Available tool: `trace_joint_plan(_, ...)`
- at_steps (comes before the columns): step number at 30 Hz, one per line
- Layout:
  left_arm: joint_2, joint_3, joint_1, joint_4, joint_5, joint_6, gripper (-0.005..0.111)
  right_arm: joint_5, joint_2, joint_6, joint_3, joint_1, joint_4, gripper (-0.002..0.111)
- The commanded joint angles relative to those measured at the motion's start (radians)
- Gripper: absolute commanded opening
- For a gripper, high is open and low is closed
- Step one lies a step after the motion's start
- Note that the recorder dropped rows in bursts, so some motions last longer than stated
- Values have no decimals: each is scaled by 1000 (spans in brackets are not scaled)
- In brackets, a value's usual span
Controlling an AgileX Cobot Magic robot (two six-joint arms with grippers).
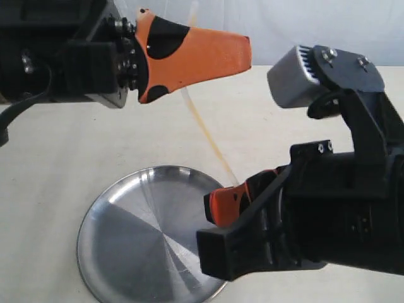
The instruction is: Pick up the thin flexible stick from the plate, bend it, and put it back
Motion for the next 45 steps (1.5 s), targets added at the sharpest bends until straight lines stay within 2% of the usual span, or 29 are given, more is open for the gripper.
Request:
trace_joint_plan(1,1,-2,-12,89,9,3,0,-40,-9,-17,-5,-5,-27,-1)
trace_joint_plan(3,1,-2,-12,106,14,1,0,-10,-26,-20,-5,-5,-27,11)
trace_joint_plan(6,1,-2,-12,143,15,-24,0,93,-59,-20,-5,-5,-25,49)
trace_joint_plan(7,1,-2,-12,148,15,-27,0,126,-68,-20,-5,-5,-24,56)
trace_joint_plan(10,1,-2,-12,135,17,-29,0,219,-92,-17,-5,-5,1,55)
trace_joint_plan(13,1,-2,-12,96,23,-27,0,239,-94,-20,-5,-5,27,55)
trace_joint_plan(19,1,-2,-12,-8,93,51,0,161,-126,-39,-5,-5,9,55)
trace_joint_plan(26,1,-2,-12,-124,91,63,0,152,-167,-39,-5,-5,-35,55)
trace_joint_plan(30,1,-2,-12,-126,86,61,0,56,-163,-39,-5,-5,-70,55)
trace_joint_plan(36,1,-2,-12,-160,57,61,0,131,-147,-39,-5,-5,-100,55)
trace_joint_plan(45,1,-2,-12,-186,38,61,0,84,-79,-39,-5,-5,-89,54)
